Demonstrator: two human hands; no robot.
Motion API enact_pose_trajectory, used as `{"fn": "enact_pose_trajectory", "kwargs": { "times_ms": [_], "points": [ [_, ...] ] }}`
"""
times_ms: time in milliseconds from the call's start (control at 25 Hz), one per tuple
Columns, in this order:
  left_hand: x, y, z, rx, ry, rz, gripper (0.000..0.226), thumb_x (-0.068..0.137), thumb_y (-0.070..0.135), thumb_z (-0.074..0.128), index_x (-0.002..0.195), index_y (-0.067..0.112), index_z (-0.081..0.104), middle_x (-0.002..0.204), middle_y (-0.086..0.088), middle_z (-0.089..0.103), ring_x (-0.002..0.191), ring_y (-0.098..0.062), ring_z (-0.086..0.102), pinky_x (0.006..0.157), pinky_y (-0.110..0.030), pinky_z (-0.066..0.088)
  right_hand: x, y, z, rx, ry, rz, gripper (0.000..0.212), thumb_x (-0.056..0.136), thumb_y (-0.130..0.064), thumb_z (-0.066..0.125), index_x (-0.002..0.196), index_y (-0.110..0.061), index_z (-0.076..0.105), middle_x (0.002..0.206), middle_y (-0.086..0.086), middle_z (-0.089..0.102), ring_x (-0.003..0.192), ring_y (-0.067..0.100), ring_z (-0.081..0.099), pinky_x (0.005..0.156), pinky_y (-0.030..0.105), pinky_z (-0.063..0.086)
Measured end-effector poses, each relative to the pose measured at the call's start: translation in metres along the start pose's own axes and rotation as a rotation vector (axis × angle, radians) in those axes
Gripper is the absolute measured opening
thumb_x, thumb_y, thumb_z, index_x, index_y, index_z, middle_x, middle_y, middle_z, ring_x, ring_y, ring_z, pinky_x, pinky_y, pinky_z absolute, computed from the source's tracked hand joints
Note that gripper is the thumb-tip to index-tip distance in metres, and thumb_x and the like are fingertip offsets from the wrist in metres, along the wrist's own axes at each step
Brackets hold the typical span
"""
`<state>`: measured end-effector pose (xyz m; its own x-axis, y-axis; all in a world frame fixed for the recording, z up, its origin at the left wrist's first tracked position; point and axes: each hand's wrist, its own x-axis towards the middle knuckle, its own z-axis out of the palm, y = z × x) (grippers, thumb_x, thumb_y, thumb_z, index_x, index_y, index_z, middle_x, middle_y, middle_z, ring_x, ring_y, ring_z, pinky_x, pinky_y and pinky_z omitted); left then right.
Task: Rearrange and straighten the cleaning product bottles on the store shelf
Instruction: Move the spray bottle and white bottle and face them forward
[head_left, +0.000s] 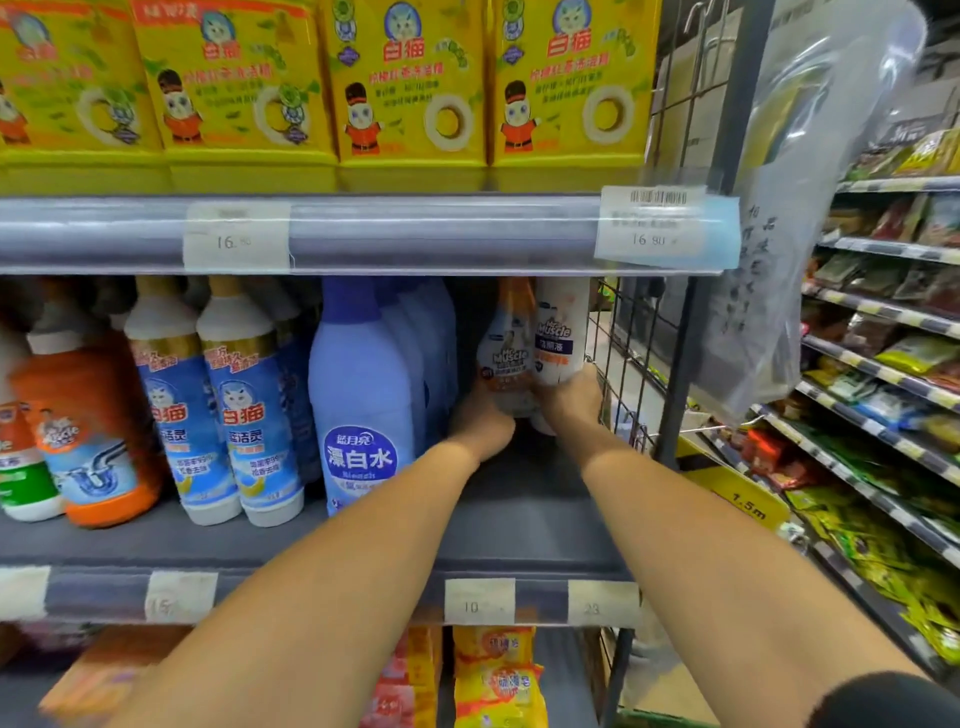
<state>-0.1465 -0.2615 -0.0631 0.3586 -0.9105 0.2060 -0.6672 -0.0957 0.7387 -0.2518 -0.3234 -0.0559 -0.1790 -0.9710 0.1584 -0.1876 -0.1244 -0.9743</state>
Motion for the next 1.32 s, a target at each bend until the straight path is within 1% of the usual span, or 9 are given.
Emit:
{"fn": "enact_pose_trajectory", "kwargs": {
  "times_ms": [120,240,320,400,560,680,800,1120,1320],
  "points": [
    [0.007,0.005,0.005,-0.264,0.14,-0.146,0.02,0.096,0.029,0.046,0.109,0.015,0.051,0.125,-0.012,0.06,0.105,-0.026,0.057,0.087,-0.035,0.045,-0.005,-0.002,-0.004,-0.012,-0.046,-0.049,0.053,0.07,-0.026,0.084,0.109,-0.006,0.054,0.097,0.009,0.065,0.085,0.024,0.062,0.065,0.032,0.052],
    [0.019,0.011,0.005,-0.353,0.16,-0.208,0.064,0.087,0.035,0.06,0.142,0.012,0.035,0.144,-0.012,0.047,0.129,-0.032,0.047,0.106,-0.045,0.039,-0.024,-0.002,-0.014,0.051,-0.124,-0.142,0.028,0.071,-0.02,0.081,0.094,-0.017,0.066,0.089,0.004,0.07,0.078,0.019,0.068,0.058,0.026,0.051],
    [0.026,0.016,0.007,-0.374,0.156,-0.197,0.083,0.081,0.031,0.07,0.148,0.012,0.025,0.148,-0.012,0.043,0.135,-0.031,0.042,0.11,-0.045,0.035,-0.039,-0.005,-0.028,0.092,-0.172,-0.121,0.019,0.071,-0.02,0.079,0.084,-0.022,0.065,0.087,0.006,0.072,0.071,0.016,0.069,0.055,0.027,0.053],
    [0.034,0.017,0.011,-0.401,0.131,-0.213,0.093,0.076,0.028,0.077,0.149,0.011,0.023,0.147,-0.011,0.044,0.135,-0.029,0.043,0.109,-0.043,0.038,-0.054,-0.01,-0.041,0.051,-0.206,-0.034,0.024,0.071,-0.024,0.08,0.088,-0.019,0.064,0.083,0.004,0.071,0.068,0.016,0.068,0.051,0.023,0.05],
    [0.04,0.018,0.016,-0.532,0.075,-0.207,0.061,0.078,0.008,0.073,0.132,0.008,0.045,0.118,-0.004,0.061,0.113,-0.019,0.058,0.091,-0.031,0.047,-0.076,-0.01,-0.061,0.019,-0.267,-0.041,0.024,0.071,-0.025,0.08,0.087,-0.027,0.062,0.077,-0.006,0.069,0.066,0.012,0.068,0.044,0.019,0.047],
    [0.041,0.021,0.021,-0.488,0.099,-0.269,0.045,0.08,0.018,0.072,0.121,0.01,0.055,0.114,-0.002,0.062,0.107,-0.019,0.06,0.092,-0.034,0.049,-0.084,-0.012,-0.067,0.06,-0.276,-0.059,0.029,0.071,-0.022,0.08,0.095,-0.023,0.065,0.082,-0.002,0.071,0.067,0.014,0.07,0.043,0.018,0.05],
    [0.044,0.023,0.025,-0.502,0.119,-0.361,0.028,0.087,0.026,0.066,0.107,0.007,0.062,0.116,-0.013,0.067,0.103,-0.03,0.065,0.09,-0.039,0.053,-0.086,-0.012,-0.065,0.051,-0.268,-0.05,0.037,0.069,-0.023,0.08,0.102,-0.019,0.064,0.088,0.001,0.071,0.071,0.015,0.07,0.047,0.02,0.05],
    [0.014,0.024,0.019,-0.307,0.22,-0.172,0.038,0.086,0.024,0.067,0.117,0.005,0.056,0.12,-0.017,0.065,0.11,-0.034,0.062,0.081,-0.035,0.048,-0.093,-0.005,-0.068,0.057,-0.277,-0.005,0.036,0.07,-0.022,0.08,0.102,-0.021,0.063,0.091,0.002,0.072,0.076,0.019,0.07,0.06,0.031,0.057],
    [-0.008,0.014,0.012,-0.325,0.213,-0.084,0.037,0.082,0.025,0.07,0.112,0.012,0.055,0.118,-0.011,0.067,0.107,-0.029,0.064,0.089,-0.039,0.053,-0.1,-0.012,-0.075,0.051,-0.304,-0.019,0.033,0.069,-0.027,0.08,0.097,-0.025,0.062,0.087,-0.003,0.07,0.074,0.014,0.069,0.053,0.024,0.052]
  ]
}}
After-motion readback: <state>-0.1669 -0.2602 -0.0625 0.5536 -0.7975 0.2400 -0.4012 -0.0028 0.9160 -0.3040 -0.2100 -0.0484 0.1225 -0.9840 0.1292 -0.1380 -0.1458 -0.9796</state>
